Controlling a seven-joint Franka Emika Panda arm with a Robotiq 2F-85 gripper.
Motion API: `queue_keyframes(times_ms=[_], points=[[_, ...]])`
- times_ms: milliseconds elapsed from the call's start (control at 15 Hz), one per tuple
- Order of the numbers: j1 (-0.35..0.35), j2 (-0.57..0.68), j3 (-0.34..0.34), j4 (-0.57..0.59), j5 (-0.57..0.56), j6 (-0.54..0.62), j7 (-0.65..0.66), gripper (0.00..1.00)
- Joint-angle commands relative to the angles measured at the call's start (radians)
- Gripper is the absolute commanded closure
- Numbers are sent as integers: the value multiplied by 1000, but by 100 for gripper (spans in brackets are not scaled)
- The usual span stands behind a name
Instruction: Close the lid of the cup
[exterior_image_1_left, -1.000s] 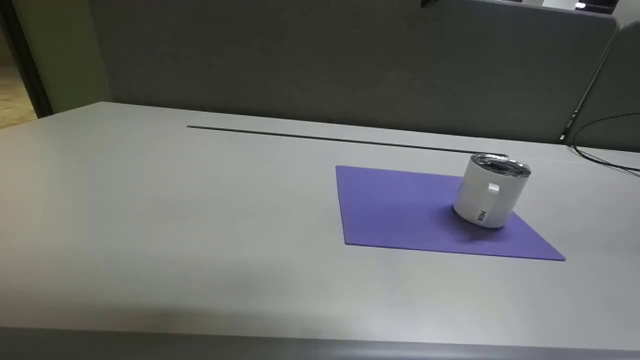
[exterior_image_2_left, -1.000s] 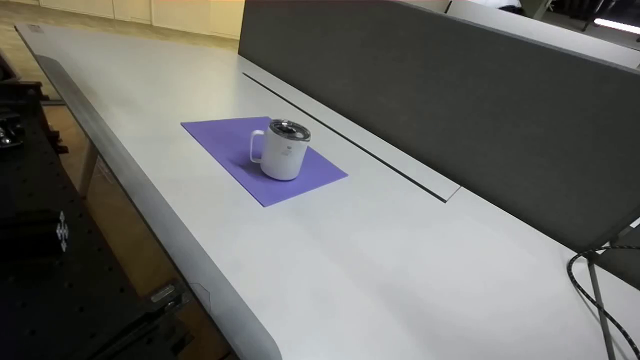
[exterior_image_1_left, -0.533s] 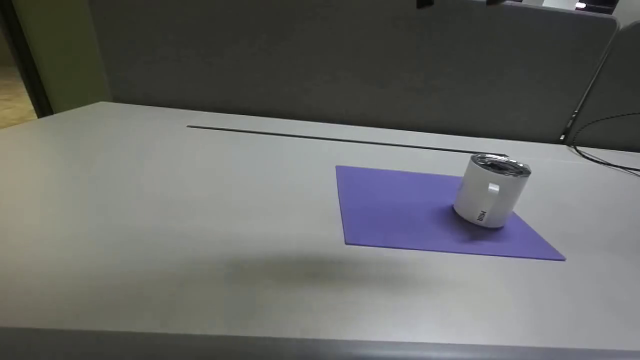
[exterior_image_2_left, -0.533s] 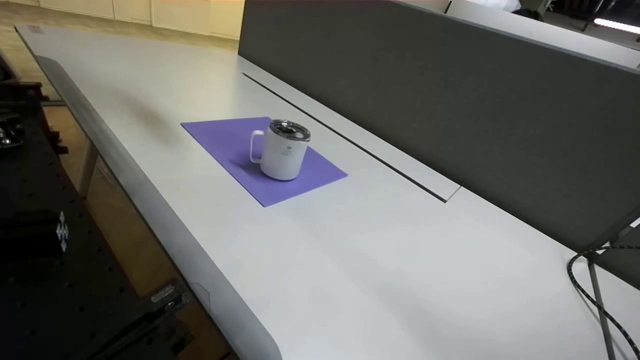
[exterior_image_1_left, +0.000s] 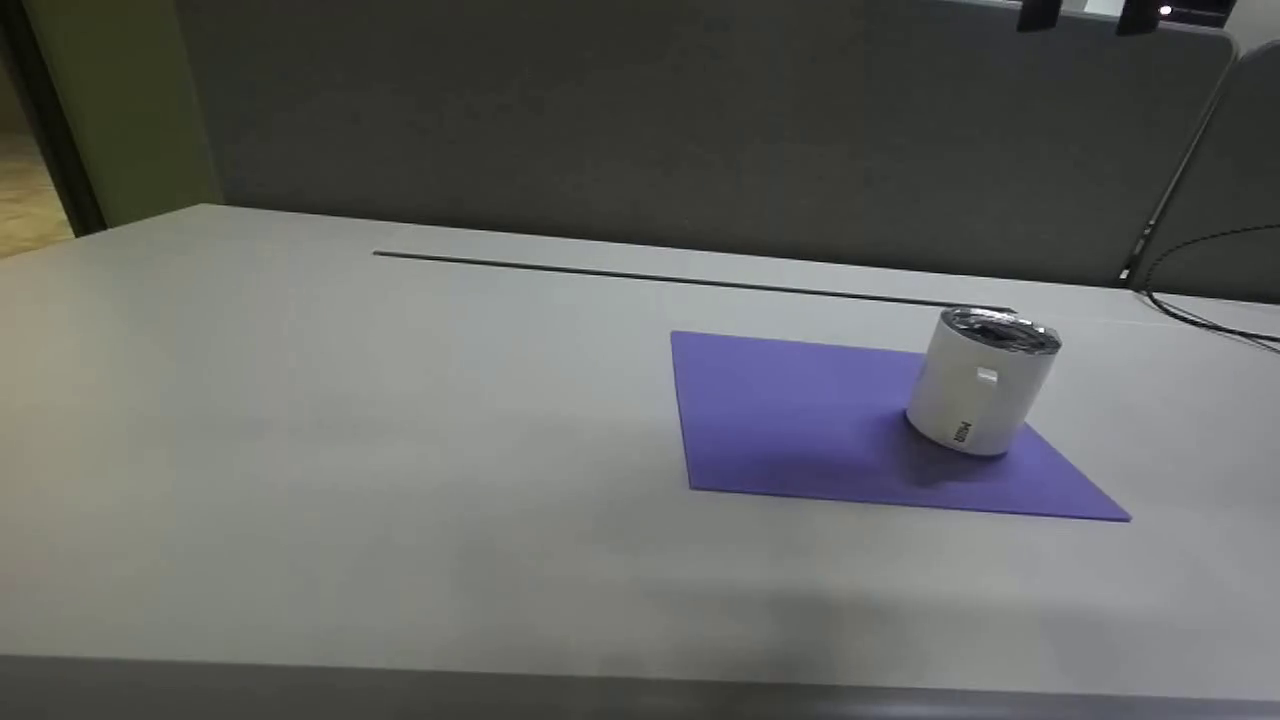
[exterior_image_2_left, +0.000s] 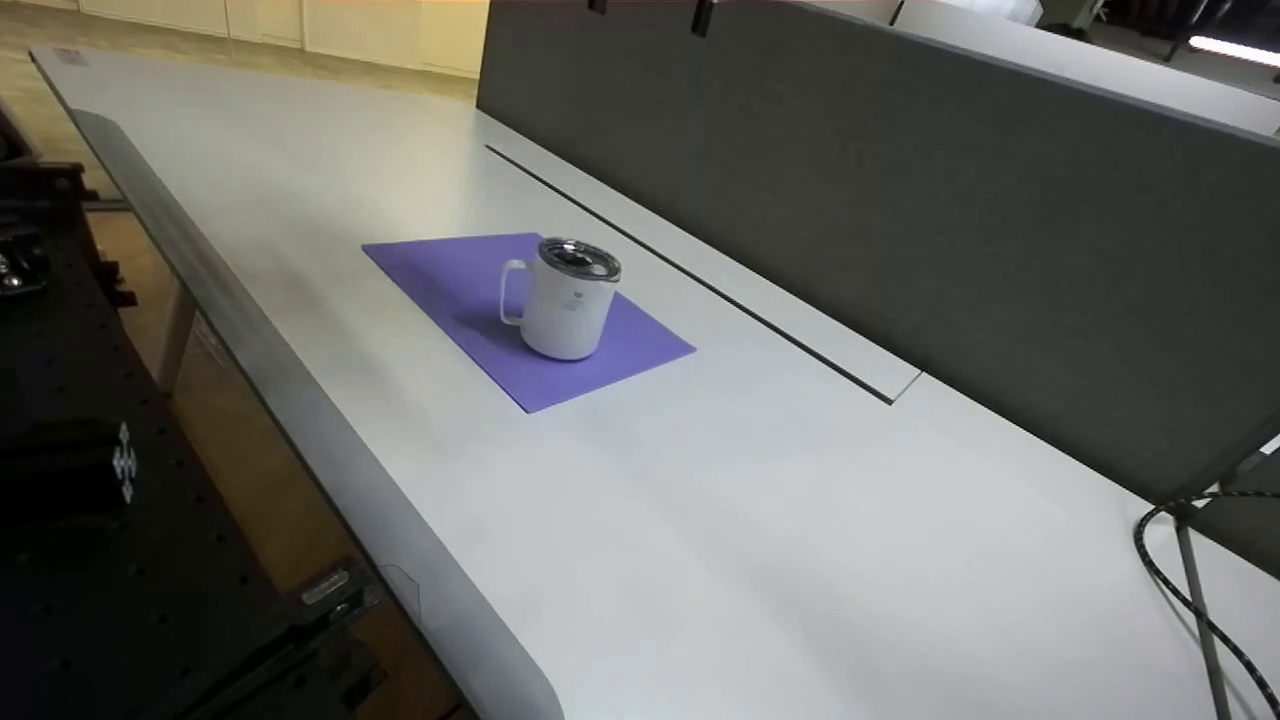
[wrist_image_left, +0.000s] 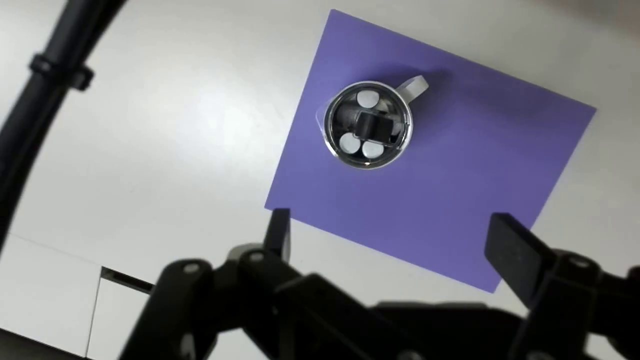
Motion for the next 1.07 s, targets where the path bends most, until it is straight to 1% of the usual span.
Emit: queue_keyframes(times_ms=[0, 200, 333, 400, 467, 733, 800, 867, 1000], points=[[1, 7, 4, 8, 1, -4, 0, 0], [7, 12, 10, 11, 2, -6, 0, 0], [-4, 20, 2, -2, -11, 26, 27, 0], [-13, 32, -6, -7, -10, 47, 30, 25], [-20, 43, -12, -16, -6, 72, 30, 26], [-51, 108, -38, -66, 8, 212, 21, 55], [-58, 125, -41, -83, 16, 252, 10, 61], [-63, 141, -43, -104, 9, 302, 13, 69], [-71, 176, -43, -133, 11, 365, 11, 81]])
